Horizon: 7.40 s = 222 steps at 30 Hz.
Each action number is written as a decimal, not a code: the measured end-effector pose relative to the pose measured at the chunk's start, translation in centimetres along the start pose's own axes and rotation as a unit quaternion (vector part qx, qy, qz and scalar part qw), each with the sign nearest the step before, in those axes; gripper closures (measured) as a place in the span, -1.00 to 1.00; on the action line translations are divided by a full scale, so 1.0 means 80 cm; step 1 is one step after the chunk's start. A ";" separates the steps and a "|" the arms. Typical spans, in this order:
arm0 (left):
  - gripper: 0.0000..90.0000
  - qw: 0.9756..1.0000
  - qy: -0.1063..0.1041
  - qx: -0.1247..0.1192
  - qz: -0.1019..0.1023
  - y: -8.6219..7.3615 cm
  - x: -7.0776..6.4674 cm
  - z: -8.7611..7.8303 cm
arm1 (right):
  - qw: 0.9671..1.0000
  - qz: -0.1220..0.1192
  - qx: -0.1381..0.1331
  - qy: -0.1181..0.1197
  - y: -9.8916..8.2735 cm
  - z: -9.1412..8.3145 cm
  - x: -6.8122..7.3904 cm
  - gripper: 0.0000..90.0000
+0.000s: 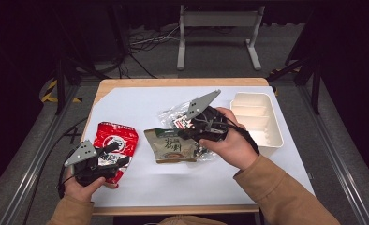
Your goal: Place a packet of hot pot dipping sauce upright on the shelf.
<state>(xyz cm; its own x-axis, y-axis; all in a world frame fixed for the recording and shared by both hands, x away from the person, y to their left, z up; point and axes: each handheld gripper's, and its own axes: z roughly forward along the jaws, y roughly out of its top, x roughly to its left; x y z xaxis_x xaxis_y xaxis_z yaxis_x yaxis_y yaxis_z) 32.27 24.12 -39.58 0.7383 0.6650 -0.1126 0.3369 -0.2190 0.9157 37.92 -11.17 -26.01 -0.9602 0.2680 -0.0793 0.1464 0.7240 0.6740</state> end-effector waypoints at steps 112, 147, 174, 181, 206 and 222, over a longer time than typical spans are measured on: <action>-0.34 0.998 0.040 0.021 -0.043 -0.031 -0.001 -0.032 | 0.977 0.004 0.001 -0.213 -0.142 -0.172 -0.254 0.99; -0.35 0.998 0.039 0.025 -0.045 -0.032 0.000 -0.030 | 0.979 0.014 0.036 -0.200 -0.168 -0.129 -0.277 0.99; -0.35 0.998 0.031 0.026 -0.042 -0.028 0.001 -0.022 | 0.972 0.106 0.047 -0.204 -0.213 -0.124 -0.277 0.87; -0.35 0.998 0.033 0.027 -0.042 -0.027 0.003 -0.023 | 0.970 0.121 0.019 -0.209 -0.207 -0.127 -0.272 0.43; -0.41 0.998 0.032 0.034 -0.031 -0.012 0.009 -0.023 | 0.966 0.108 -0.104 -0.211 -0.172 -0.159 -0.193 0.06; -0.41 0.998 0.033 0.040 -0.037 -0.005 0.019 -0.029 | 0.969 0.131 -0.127 -0.169 -0.162 -0.143 -0.123 -0.06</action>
<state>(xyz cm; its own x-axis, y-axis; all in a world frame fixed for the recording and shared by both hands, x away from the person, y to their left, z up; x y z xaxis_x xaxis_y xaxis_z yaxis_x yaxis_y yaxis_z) 31.90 26.91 -39.22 0.6711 0.7259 -0.1503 0.4364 -0.2230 0.8717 42.74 -30.45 -25.56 -0.7583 0.6460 -0.0878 0.2708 0.4346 0.8589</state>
